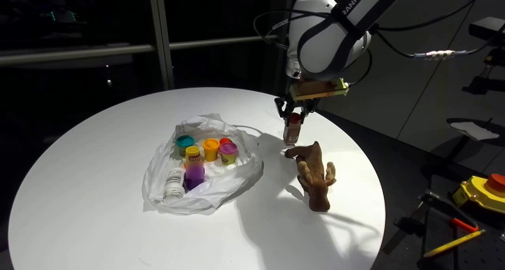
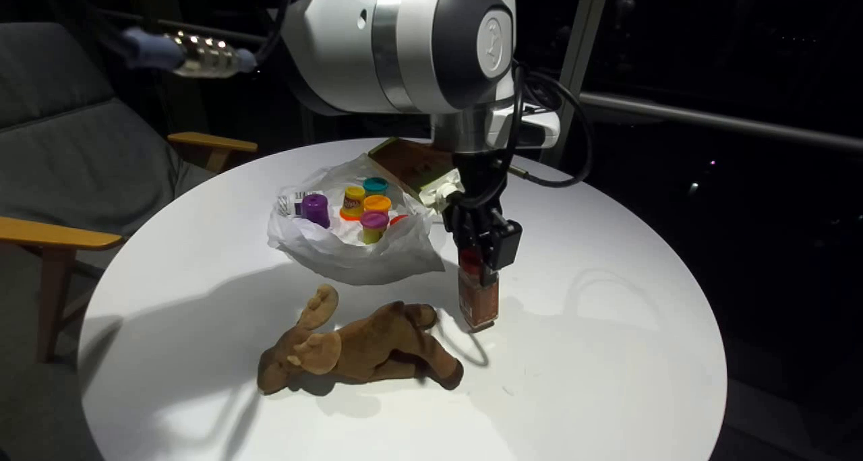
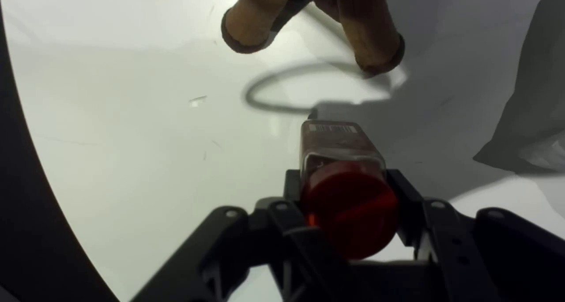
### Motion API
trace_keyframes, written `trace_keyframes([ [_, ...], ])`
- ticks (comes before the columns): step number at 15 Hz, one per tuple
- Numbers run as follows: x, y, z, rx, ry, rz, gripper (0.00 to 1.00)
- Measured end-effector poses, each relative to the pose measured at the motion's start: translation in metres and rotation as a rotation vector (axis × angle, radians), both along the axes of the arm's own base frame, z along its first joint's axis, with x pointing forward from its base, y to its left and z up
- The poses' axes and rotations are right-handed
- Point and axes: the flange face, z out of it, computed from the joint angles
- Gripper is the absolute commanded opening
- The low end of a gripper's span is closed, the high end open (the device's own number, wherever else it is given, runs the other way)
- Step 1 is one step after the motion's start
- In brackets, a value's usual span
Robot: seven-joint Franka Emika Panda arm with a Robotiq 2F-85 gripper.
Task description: Remove the contents from the plastic bag.
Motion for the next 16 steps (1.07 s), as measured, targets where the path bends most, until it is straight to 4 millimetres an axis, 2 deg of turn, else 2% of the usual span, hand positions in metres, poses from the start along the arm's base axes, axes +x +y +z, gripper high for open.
trace_keyframes([
  [1,0.002,-0.003,-0.002,0.0,-0.001,-0.01,0.75],
  [5,0.006,-0.021,-0.002,0.004,-0.013,-0.059,1.0],
  [8,0.011,-0.032,0.013,-0.005,-0.041,-0.074,1.0],
  [10,0.016,-0.031,0.031,-0.005,-0.072,-0.071,1.0],
  [11,0.019,-0.026,0.043,-0.003,-0.09,-0.062,1.0],
  [13,0.026,-0.002,0.067,0.013,-0.126,-0.01,1.0],
  [16,0.031,0.062,0.089,0.055,-0.139,0.155,1.0],
])
